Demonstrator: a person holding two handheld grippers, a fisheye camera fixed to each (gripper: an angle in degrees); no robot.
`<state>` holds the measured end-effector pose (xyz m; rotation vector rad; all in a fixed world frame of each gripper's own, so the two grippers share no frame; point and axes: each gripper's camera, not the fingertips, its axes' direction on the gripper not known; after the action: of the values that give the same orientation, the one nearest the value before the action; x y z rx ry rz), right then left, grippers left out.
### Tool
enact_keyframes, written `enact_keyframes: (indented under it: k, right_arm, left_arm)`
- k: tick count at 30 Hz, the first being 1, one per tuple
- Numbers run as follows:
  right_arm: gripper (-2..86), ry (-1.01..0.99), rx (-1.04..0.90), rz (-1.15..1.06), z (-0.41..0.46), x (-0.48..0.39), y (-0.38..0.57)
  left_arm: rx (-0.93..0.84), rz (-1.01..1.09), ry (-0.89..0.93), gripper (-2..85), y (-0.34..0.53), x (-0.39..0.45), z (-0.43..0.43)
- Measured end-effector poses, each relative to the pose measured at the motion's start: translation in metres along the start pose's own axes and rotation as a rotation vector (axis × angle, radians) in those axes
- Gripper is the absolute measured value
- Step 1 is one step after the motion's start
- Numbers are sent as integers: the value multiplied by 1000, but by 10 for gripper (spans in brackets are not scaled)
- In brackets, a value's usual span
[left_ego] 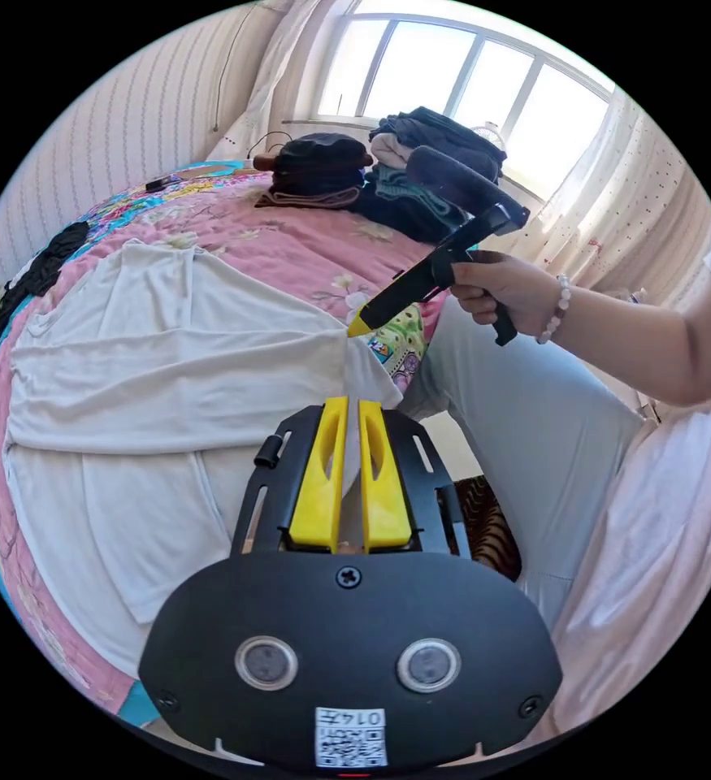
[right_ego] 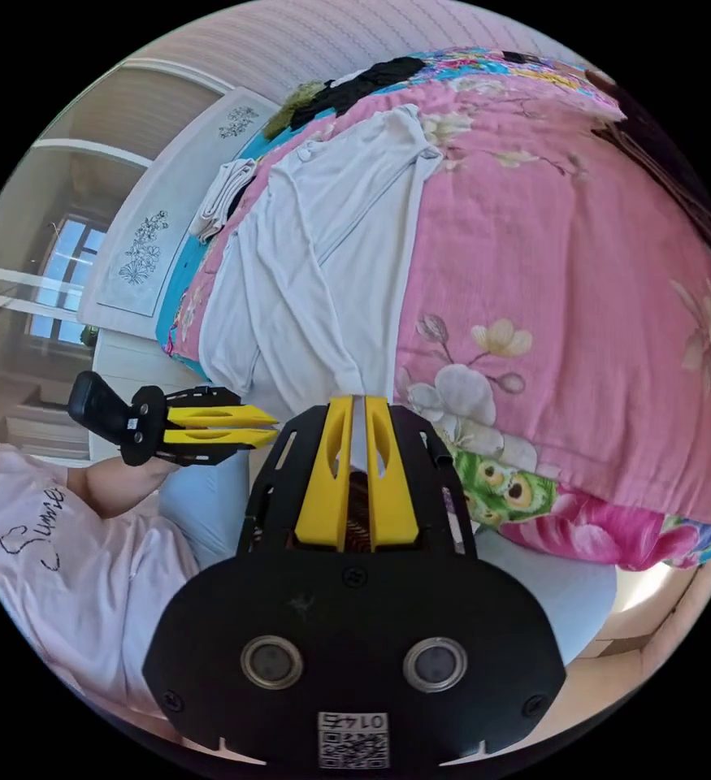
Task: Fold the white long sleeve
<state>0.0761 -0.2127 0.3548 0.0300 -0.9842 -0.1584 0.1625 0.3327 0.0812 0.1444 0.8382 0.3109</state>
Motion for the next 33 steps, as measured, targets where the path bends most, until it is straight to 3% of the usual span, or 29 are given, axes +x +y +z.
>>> enact_keyframes:
  k: [5,14,17,22,25,27,33]
  right_arm:
    - [56,124,-17,-19,6,-16,-29]
    - [5,102,-50,-63,-27,-32,-36]
    - [6,80,-67,-45,-25,-30,-39]
    - [13,144,-88,-21,-56,-40,-51]
    - [18,187,-30,-90,-79,-56,-86]
    - [28,117,22,-230,-83,-82,-143]
    - [63,59,88,-532,-43,-174,-319]
  left_arm:
    - [-133,-1,-60,20,-9,-21,44]
    - [-130,135,-65,-6,-24,-28,37]
    - [-144,51,-10,14,-21,-56,47]
    - [-14,-59,23,39,-11,-103,-16]
    - [84,-127,-129,44,3,-151,-68]
    - [130,-203,-348,53,11,-208,-97]
    - [110,-331,-577,70,-2,-346,-119]
